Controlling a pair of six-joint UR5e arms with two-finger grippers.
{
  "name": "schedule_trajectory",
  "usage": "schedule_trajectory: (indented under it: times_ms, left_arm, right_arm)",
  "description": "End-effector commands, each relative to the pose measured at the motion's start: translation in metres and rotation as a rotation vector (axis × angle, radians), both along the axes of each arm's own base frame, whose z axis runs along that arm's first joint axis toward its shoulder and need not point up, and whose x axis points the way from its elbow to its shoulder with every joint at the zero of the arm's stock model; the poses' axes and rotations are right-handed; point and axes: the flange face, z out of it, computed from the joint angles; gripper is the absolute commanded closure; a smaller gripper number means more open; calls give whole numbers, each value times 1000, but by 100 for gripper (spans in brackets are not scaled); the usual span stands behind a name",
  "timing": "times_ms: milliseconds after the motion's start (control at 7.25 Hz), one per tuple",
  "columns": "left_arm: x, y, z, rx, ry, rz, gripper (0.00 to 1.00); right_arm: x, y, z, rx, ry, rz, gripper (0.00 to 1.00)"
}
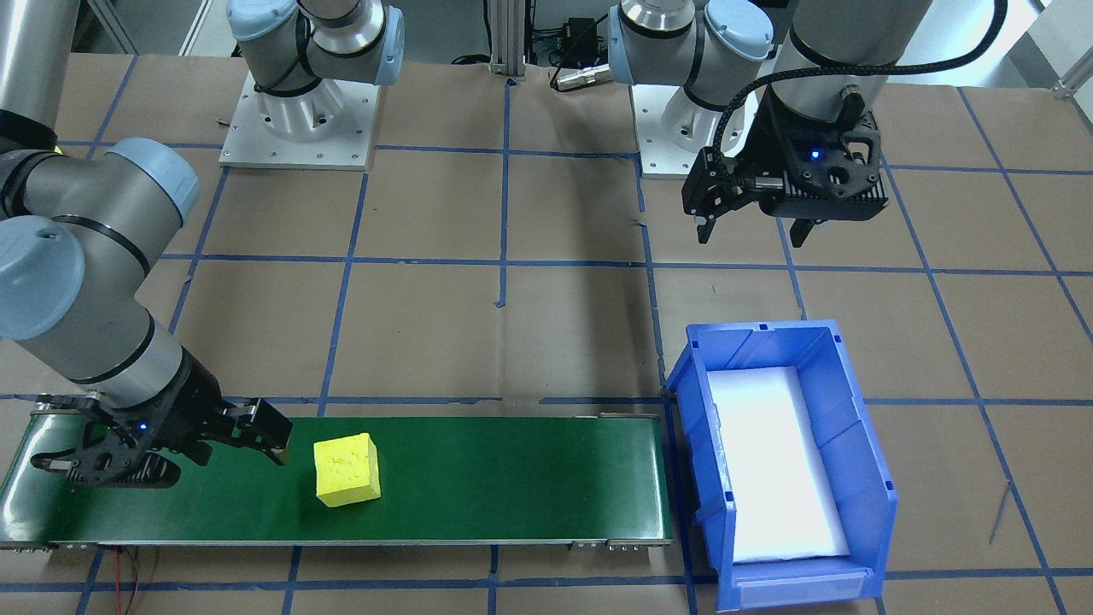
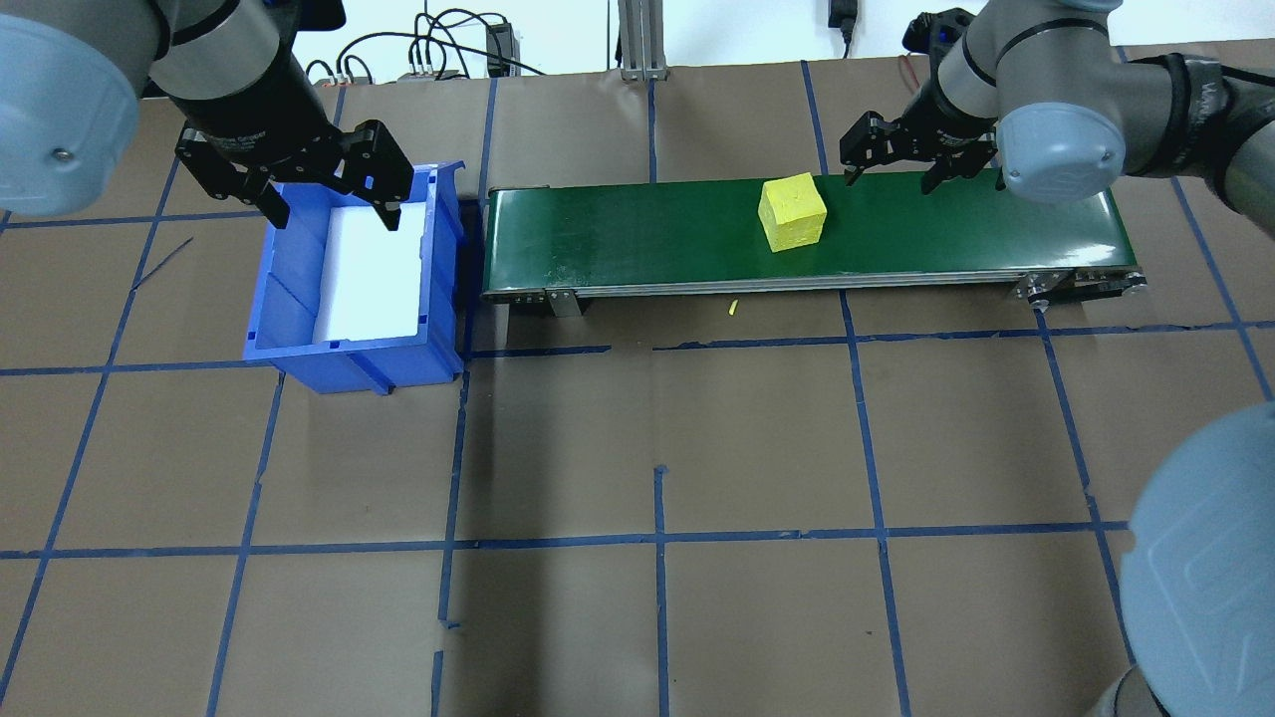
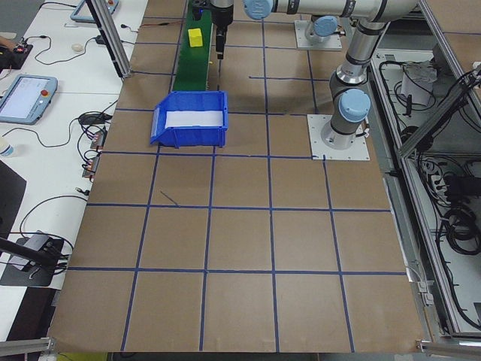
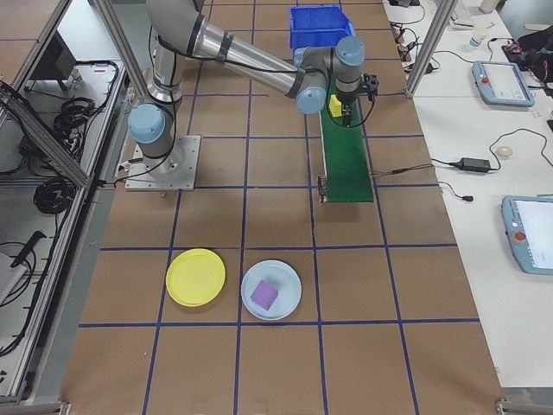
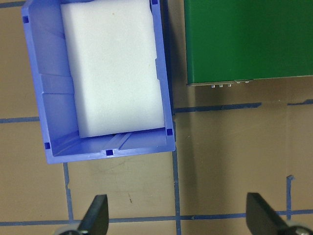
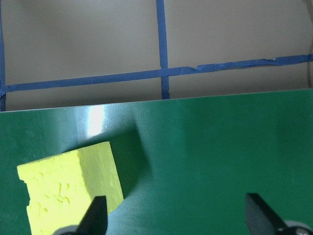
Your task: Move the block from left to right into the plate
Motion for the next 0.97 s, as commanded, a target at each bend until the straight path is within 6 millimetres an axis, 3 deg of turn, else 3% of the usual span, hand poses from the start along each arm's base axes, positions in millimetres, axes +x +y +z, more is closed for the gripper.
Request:
schedule_trajectory:
  times_ms: [0,828]
  left_arm:
    - [1,2,5,-5,0,2,0]
    - [1,2,6,-7,2,5,0]
  right_arm:
    - [0,0,-1,6,-4,-21,1]
    - [0,1,-4,8,-3,-9,1]
